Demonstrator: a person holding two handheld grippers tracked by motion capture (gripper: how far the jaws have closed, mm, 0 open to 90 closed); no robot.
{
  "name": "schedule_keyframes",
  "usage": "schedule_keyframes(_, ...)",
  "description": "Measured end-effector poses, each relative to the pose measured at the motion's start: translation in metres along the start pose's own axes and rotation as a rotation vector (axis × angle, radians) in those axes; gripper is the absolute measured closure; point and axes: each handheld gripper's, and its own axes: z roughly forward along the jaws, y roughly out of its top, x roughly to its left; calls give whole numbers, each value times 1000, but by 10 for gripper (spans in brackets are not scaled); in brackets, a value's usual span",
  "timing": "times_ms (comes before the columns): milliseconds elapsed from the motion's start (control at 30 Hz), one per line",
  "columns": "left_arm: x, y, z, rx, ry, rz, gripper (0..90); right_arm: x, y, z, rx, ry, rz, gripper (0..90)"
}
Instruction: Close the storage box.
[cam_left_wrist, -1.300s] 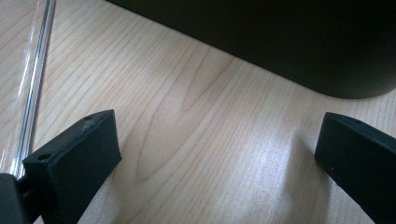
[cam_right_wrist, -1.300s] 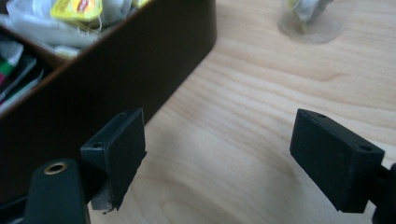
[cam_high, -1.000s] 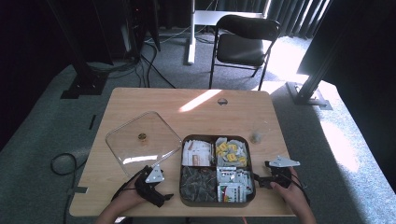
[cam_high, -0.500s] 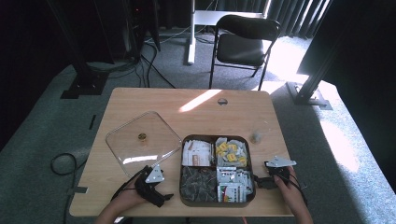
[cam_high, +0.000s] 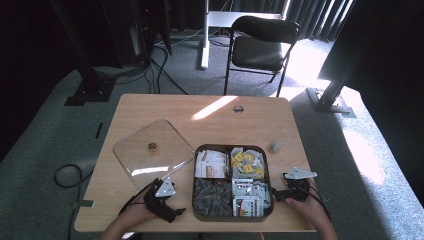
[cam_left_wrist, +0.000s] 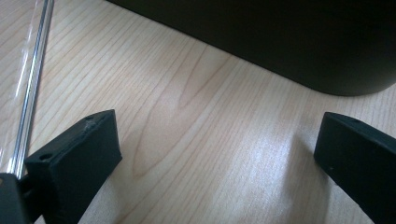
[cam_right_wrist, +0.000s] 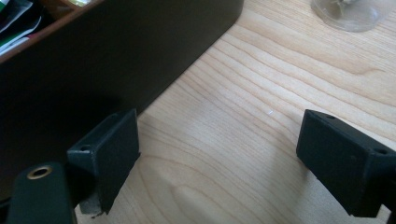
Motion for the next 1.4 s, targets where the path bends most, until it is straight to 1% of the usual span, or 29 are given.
schedule_keyframes(233,0,0,-1,0,21,-9,22,0,0,0,-1,0,-3,124)
schedule_keyframes(433,1,1,-1,6,21,-24,34,0,0,0,-1,0,-2,124)
schedule_keyframes(600,3,3,-3,3,11,-51,35,0,0,0,-1,0,-2,124)
schedule_keyframes(700,6,4,-5,-2,21,-65,34,0,0,0,-1,0,-2,124)
schedule_keyframes(900,12,5,-11,-26,57,-93,35,0,0,0,-1,0,-2,124)
schedule_keyframes(1033,20,6,-15,-48,77,-129,39,0,0,0,0,0,-2,124)
schedule_keyframes(1067,21,6,-16,-55,91,-136,39,0,0,0,-1,0,-2,124)
schedule_keyframes(1100,21,6,-18,-60,96,-143,40,0,0,0,-1,-1,-2,124)
schedule_keyframes(1167,23,7,-20,-63,120,-138,40,0,0,0,-1,0,-2,124)
schedule_keyframes(1233,26,8,-22,-76,124,-153,39,0,0,0,-1,0,-2,124)
schedule_keyframes(1333,29,8,-26,-91,155,-159,40,0,0,0,-1,0,-1,124)
schedule_keyframes(1400,33,9,-28,-102,174,-170,39,0,0,0,-1,0,-2,124)
